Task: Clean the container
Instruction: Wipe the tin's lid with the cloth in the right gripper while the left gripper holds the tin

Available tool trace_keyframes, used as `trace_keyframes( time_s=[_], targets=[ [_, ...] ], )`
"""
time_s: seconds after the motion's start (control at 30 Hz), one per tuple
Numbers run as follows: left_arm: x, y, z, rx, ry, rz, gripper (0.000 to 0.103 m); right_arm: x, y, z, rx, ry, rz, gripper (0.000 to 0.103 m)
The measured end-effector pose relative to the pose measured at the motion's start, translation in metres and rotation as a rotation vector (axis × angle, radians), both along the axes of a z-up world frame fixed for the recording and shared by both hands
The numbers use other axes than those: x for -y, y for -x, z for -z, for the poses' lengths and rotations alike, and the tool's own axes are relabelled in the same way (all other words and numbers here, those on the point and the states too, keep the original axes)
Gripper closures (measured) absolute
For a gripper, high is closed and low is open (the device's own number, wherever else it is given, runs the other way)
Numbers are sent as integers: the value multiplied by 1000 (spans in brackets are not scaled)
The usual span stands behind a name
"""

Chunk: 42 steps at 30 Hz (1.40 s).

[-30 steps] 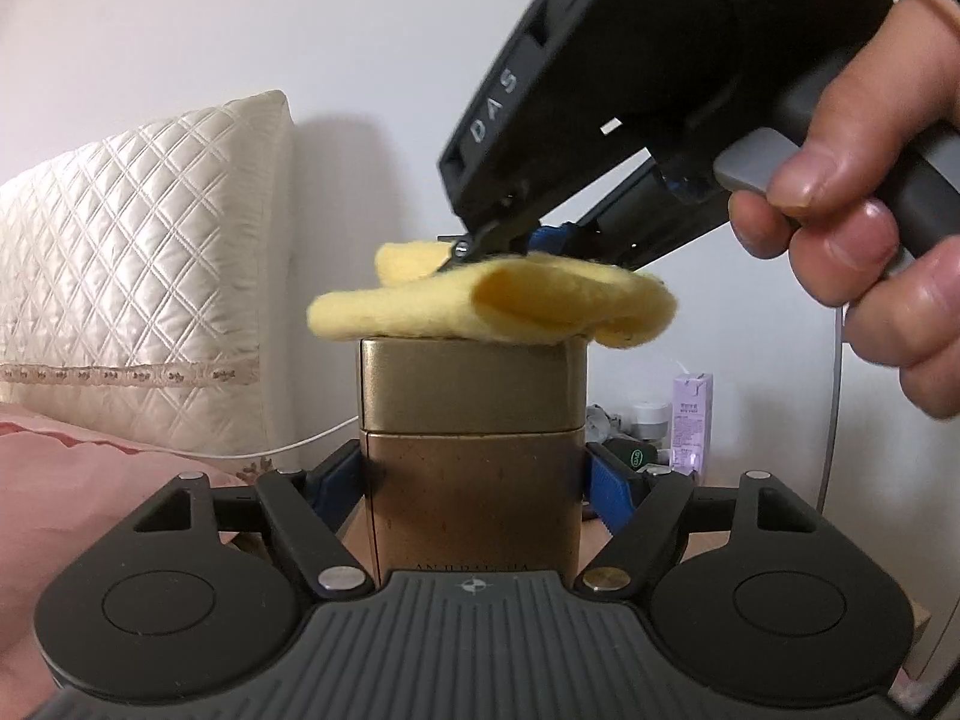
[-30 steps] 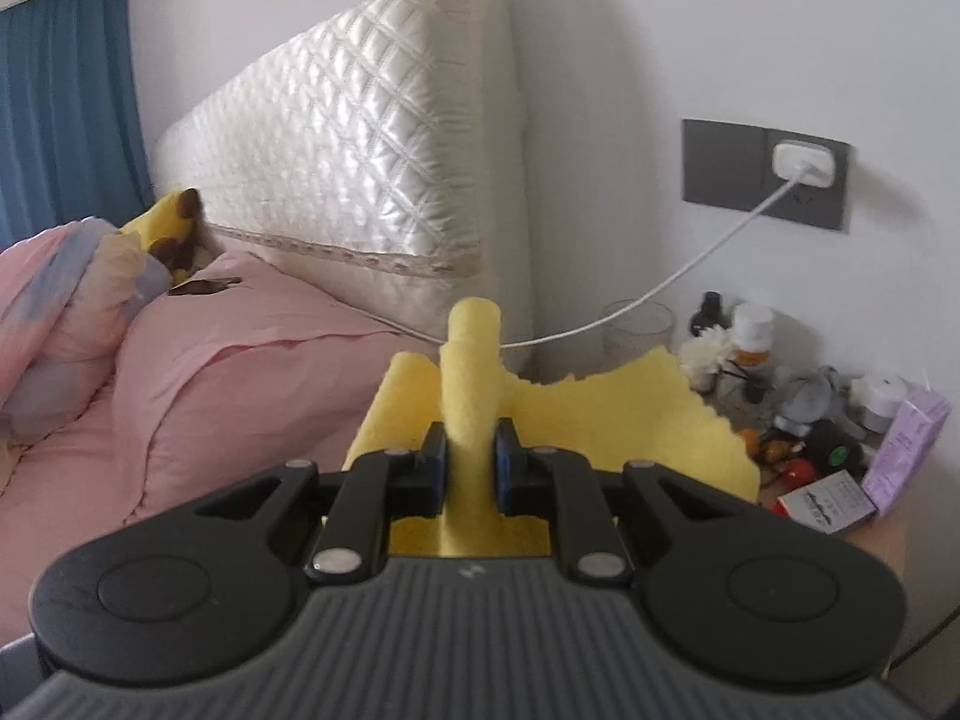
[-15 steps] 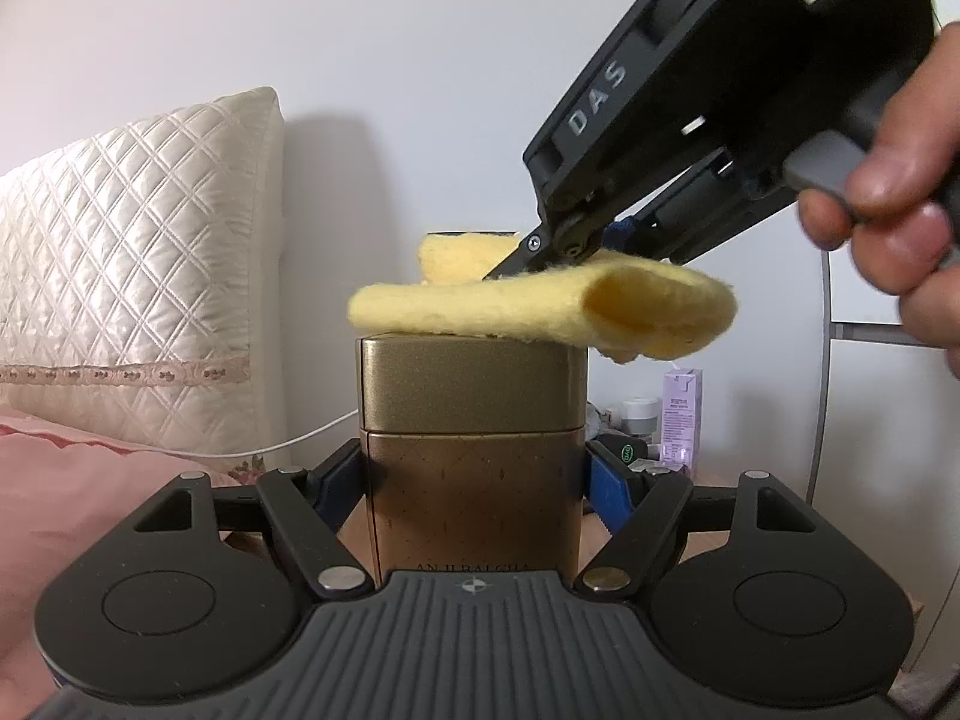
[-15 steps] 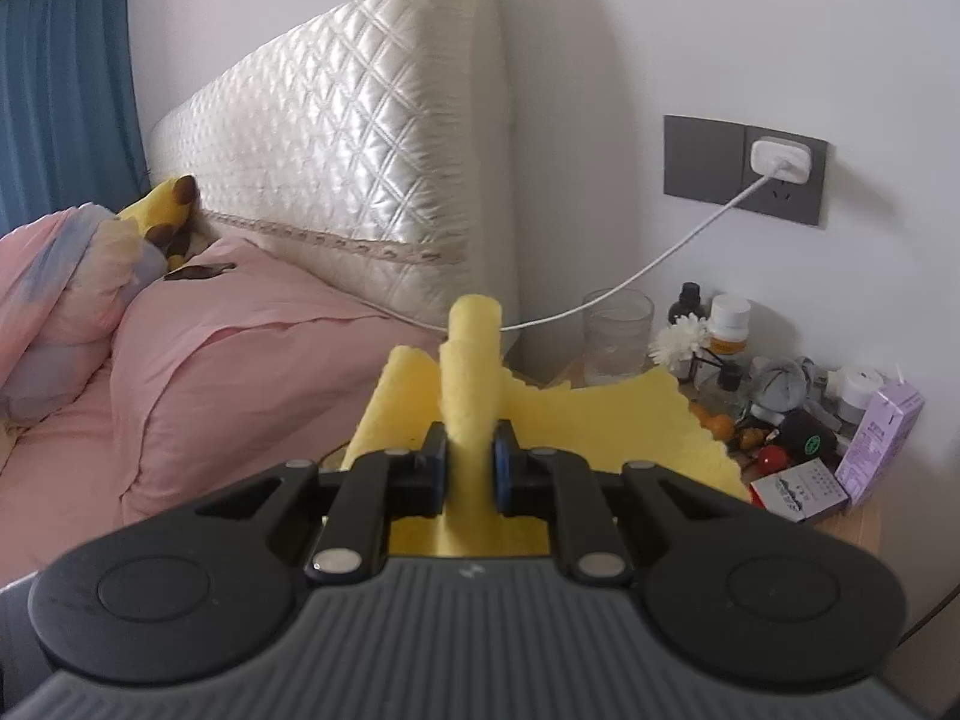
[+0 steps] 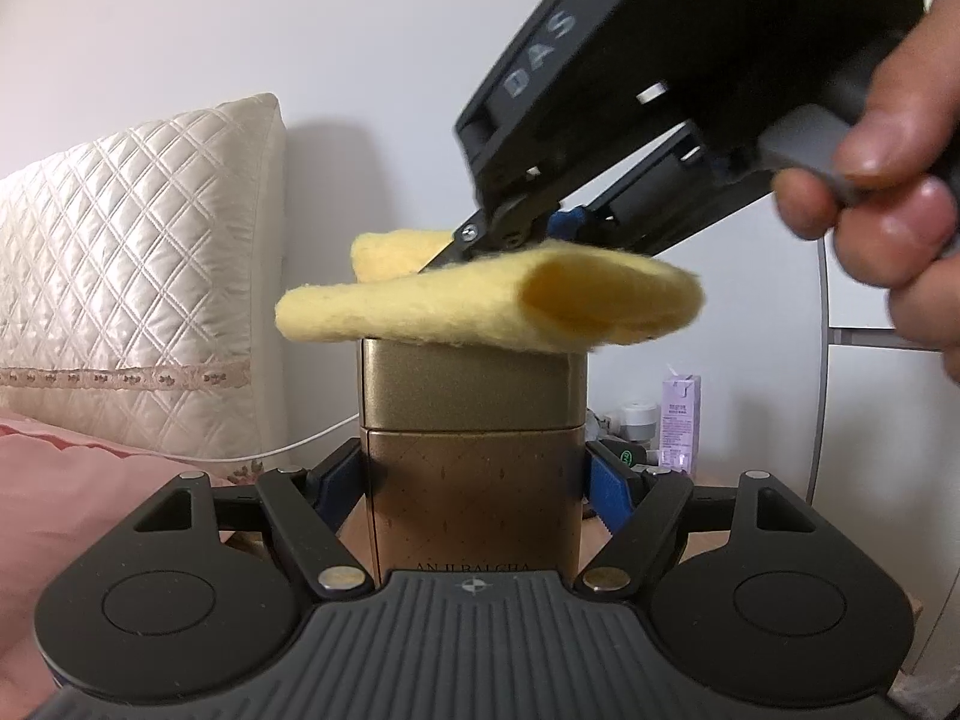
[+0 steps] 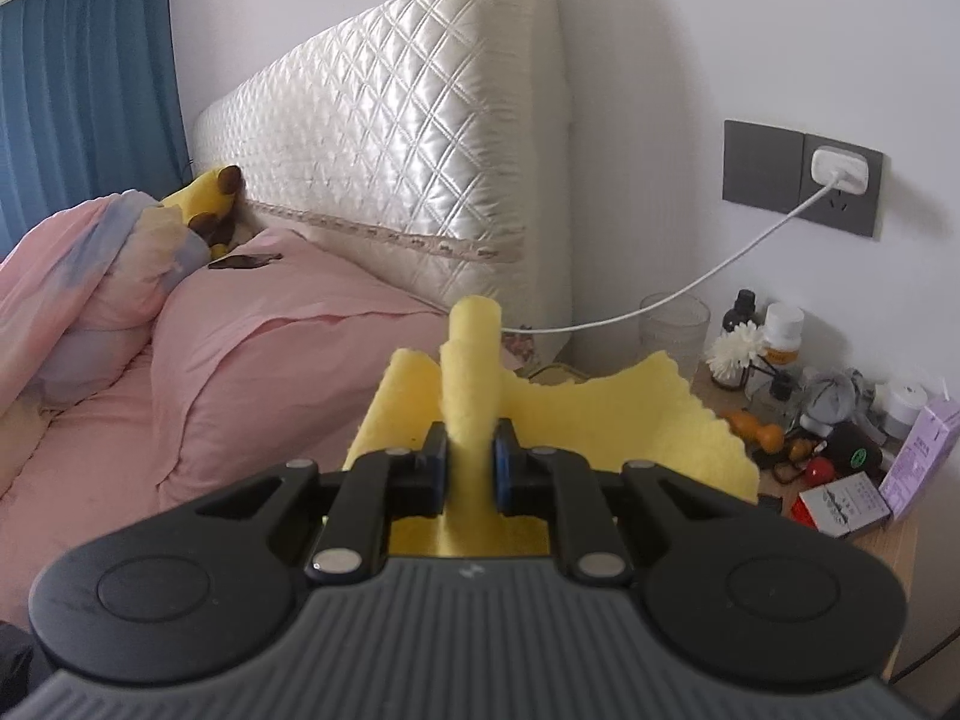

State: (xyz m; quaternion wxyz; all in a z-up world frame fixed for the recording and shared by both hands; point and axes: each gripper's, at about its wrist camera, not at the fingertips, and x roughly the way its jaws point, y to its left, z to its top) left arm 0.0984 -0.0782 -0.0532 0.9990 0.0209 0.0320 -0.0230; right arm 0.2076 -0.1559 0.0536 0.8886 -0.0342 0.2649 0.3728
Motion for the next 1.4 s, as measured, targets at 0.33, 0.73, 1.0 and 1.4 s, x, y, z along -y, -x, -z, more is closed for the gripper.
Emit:
trace_keyframes(
  time_s=[0.33,0.73,1.0,1.4],
  targets=[
    [-3,-2,-2,-8,9,8,24,19,-21,4,-3,-35,52,87],
    [-3,-7,-3,-20,0,4,24,-5,-31,8,11,-69,13,87],
    [-2,-9,-3,-23,0,5,24,4,-13,3,22,-20,3,87],
    [-3,-12,-3,-26,9,17,24,-2,-41,8,46,-17,46,87]
  ],
)
